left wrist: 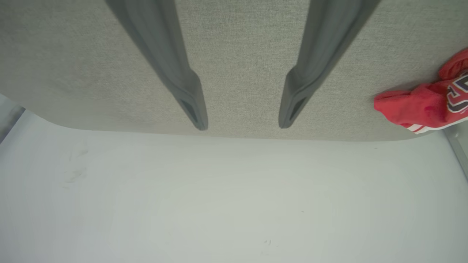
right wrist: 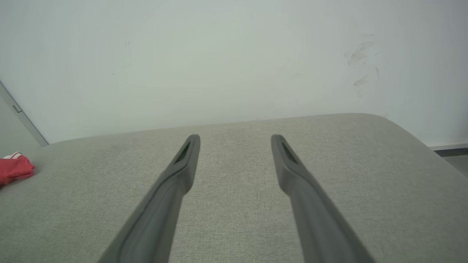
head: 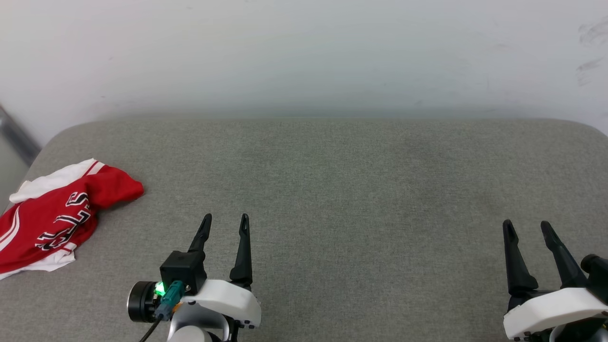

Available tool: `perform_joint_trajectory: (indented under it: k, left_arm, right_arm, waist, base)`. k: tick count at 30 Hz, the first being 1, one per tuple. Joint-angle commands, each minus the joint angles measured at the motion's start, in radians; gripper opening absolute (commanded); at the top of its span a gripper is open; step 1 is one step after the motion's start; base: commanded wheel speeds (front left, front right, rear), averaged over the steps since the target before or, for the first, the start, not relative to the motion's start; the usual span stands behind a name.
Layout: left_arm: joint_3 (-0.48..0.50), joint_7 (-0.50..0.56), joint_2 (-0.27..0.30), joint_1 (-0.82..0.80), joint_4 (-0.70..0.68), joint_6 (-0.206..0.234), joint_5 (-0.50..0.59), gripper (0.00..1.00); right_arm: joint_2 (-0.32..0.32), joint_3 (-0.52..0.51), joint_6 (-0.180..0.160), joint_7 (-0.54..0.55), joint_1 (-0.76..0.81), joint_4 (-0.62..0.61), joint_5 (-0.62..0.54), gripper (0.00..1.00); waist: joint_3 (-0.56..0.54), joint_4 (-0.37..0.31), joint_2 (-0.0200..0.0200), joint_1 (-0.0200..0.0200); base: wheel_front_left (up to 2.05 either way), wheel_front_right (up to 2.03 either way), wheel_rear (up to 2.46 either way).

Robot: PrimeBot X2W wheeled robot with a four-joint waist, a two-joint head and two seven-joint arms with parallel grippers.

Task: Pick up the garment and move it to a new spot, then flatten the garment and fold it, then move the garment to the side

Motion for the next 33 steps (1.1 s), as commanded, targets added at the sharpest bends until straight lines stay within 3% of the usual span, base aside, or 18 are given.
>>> perform_joint_trajectory:
  k: [1, 23, 33]
  left_arm:
    - [-0.003, -0.011, 0.003, -0.016, -0.001, 0.006, 0.022, 1.0]
    - [-0.023, -0.05, -0.001, -0.018, 0.019, 0.022, 0.117, 1.0]
    - [-0.027, -0.05, -0.002, -0.024, 0.038, 0.02, 0.077, 1.0]
  right_arm:
    - [0.002, -0.005, 0.0, -0.005, 0.013, -0.011, -0.02, 1.0]
    - [0.002, -0.016, 0.0, -0.031, 0.023, -0.015, -0.121, 1.0]
    - [0.003, -0.02, 0.0, -0.035, 0.02, -0.004, -0.1, 1.0]
  waist:
    - [0.0, 0.001, -0.0001, 0.0]
    - [0.0, 0.005, -0.0001, 0.0]
    - [0.001, 0.017, -0.0001, 0.0]
  base:
    - [0.0, 0.0, 0.0]
    - [0.0, 0.0, 0.0]
    - [0.0, 0.0, 0.0]
